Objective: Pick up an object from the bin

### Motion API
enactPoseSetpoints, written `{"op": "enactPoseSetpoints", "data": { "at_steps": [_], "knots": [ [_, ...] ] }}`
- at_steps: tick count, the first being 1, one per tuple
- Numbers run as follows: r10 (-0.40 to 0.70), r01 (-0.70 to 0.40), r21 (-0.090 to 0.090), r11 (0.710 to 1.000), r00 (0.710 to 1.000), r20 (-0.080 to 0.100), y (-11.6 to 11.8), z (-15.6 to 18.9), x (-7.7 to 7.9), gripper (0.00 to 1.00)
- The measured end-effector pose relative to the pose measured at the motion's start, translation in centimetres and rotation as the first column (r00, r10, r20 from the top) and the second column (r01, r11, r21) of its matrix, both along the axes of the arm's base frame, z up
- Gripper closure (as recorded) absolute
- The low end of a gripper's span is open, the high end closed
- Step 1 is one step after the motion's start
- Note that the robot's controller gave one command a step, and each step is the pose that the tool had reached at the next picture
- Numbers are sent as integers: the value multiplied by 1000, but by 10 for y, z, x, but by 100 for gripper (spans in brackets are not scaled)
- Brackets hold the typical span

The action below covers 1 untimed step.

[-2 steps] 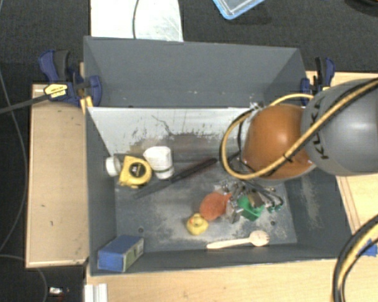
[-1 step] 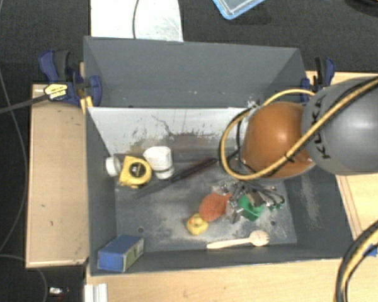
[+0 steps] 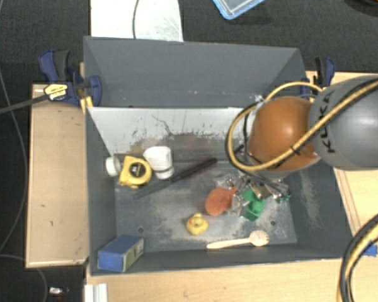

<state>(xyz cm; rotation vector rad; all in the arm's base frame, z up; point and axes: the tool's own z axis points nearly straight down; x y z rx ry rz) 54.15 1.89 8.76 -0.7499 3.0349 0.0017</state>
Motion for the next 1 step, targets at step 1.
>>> {"op": "enactPoseSetpoints", "data": {
  "at_steps": [1],
  "knots": [
    [-316, 316, 3, 949, 949, -10, 12, 68, 0, 100]
  ]
}}
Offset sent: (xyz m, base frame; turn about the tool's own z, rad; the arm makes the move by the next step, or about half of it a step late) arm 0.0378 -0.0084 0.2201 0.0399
